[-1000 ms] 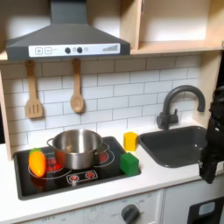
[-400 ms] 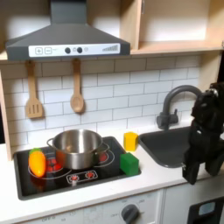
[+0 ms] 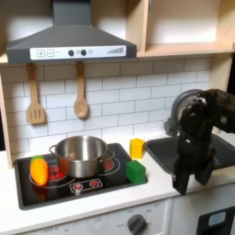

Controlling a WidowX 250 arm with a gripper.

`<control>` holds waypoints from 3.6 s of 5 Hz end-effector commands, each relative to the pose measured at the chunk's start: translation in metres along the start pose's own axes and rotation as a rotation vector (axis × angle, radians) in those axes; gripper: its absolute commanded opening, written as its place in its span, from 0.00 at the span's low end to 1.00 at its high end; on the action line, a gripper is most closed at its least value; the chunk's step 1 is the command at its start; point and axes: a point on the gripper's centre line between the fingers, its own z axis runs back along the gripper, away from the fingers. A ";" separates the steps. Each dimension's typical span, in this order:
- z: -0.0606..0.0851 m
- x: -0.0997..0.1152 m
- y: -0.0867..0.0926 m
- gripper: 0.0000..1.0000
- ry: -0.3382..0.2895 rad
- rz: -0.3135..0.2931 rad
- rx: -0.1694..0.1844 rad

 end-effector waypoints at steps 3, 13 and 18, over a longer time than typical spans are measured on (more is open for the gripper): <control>-0.023 0.043 0.019 1.00 -0.021 -0.014 -0.031; -0.049 0.122 -0.002 1.00 -0.113 -0.061 -0.084; -0.065 0.131 0.009 1.00 -0.080 -0.004 -0.048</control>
